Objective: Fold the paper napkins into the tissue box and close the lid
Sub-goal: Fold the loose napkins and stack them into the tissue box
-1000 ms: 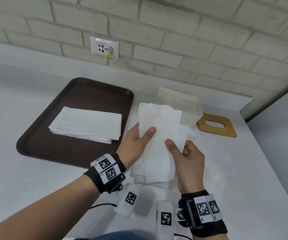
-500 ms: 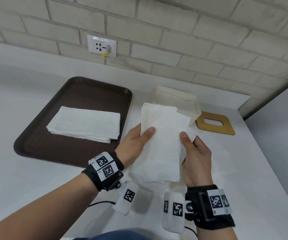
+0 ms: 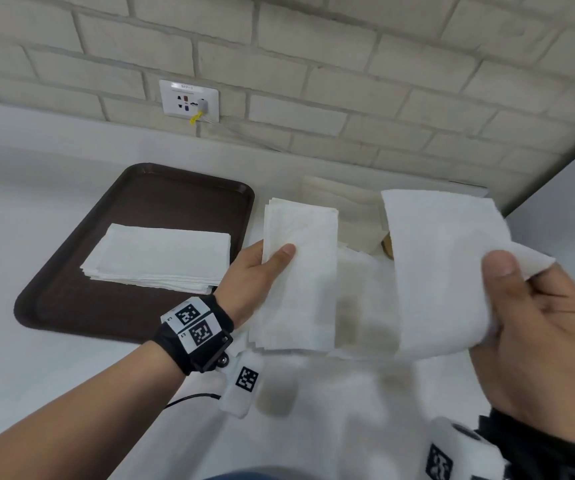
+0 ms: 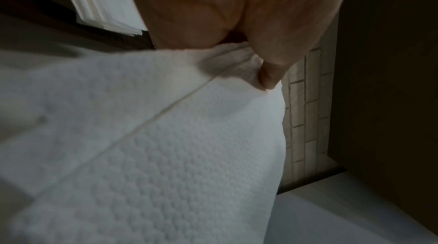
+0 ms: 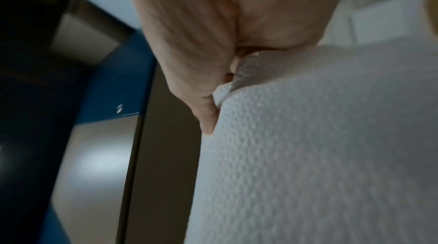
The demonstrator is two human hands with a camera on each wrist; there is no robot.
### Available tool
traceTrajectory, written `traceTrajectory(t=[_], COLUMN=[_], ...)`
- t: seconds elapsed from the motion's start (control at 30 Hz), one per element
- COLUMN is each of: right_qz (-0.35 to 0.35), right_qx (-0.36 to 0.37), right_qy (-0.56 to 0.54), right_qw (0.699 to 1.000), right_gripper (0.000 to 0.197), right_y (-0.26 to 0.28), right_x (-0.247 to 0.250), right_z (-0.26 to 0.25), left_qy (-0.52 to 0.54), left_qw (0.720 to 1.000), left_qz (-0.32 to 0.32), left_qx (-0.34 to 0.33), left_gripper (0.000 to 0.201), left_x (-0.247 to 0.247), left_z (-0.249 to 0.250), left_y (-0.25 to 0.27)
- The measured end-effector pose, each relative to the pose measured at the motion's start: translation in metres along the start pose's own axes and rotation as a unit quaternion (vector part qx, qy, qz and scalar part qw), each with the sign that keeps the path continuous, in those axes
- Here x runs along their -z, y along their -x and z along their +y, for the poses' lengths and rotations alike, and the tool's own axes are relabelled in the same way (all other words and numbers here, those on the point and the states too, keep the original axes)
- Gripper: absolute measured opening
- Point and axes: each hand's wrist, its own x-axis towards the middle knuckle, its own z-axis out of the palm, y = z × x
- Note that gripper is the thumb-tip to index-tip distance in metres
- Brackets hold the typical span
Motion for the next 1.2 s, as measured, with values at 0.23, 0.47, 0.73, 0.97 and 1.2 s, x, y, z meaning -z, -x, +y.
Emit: traceTrajectory(t=[0.23,0.47,0.73,0.97,1.2], right_qz=[0.002,-0.001,0.008,0.014,-0.035], right_qx=[-0.023,0.021,-0.011,0.067,0.013], right_qy=[0.229,0.294,0.309,0.272,0.132], right_qw=[0.973,0.955,0.951,0.960,0.991], right_gripper=[0.032,0.047,0.059,0.017,0.020], right_y=[-0.005,-0.007,-0.016,-0.019,-0.058], right_x=[-0.059,-0.067,-0.040,0.020,-0.018], right_z=[0.068,0.082,0.081,0.026,0.060], left_qy=[0.045,0.073,0.003,-0.017,-0.074], left_qw=[0.999,0.994,0.999,0.999,0.996], left_qz=[-0.023,-0.062,-0.028,-0.002,-0.032], left_qx=[0.017,0.045,-0.028,-0.034,-0.045], left_gripper=[0.033,0.088,0.046,0.035,0.027], left_x=[-0.017,-0.009,-0.015,-0.018,-0.049], left_z=[-0.003,-0.009,-0.014,-0.003,0.008], left_y=[0.004,0.004,0.000,-0.013,-0.013])
